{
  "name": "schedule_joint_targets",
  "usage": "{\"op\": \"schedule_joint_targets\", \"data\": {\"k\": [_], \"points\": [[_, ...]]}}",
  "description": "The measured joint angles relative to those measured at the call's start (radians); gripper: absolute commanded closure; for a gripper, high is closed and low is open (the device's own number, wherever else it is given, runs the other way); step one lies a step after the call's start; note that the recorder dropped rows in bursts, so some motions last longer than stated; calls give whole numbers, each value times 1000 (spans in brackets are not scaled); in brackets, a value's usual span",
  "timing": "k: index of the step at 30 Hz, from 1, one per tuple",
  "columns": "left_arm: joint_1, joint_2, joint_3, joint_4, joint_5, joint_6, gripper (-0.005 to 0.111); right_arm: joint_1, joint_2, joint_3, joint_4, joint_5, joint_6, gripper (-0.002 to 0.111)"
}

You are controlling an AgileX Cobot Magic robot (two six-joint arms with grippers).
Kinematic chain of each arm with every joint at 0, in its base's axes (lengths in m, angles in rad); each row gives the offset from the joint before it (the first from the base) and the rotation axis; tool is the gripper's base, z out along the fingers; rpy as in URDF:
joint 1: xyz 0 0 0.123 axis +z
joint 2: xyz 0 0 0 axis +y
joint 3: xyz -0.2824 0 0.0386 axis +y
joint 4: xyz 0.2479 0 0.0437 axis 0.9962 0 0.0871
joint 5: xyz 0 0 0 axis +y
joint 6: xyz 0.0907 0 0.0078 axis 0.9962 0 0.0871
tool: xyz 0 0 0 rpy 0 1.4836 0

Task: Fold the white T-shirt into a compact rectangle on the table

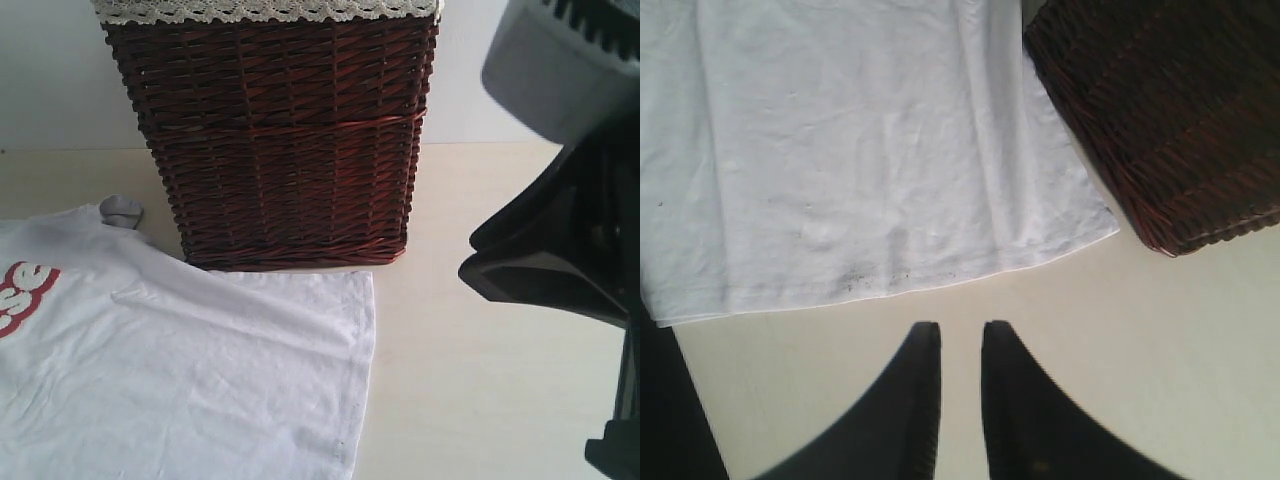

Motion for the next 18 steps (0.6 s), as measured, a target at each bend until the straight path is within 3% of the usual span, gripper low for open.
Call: {"op": "schedule_joint_targets", "data": {"k": [7,13,18], "points": [[0,79,0,10,-168,-69,2,0,0,0,-4,0,0,91],[0,79,0,5,-180,-105,2,0,0,0,-4,0,0,91],[0,6,0,-20,-72,-181,2,0,0,0,-4,2,0,91]]}}
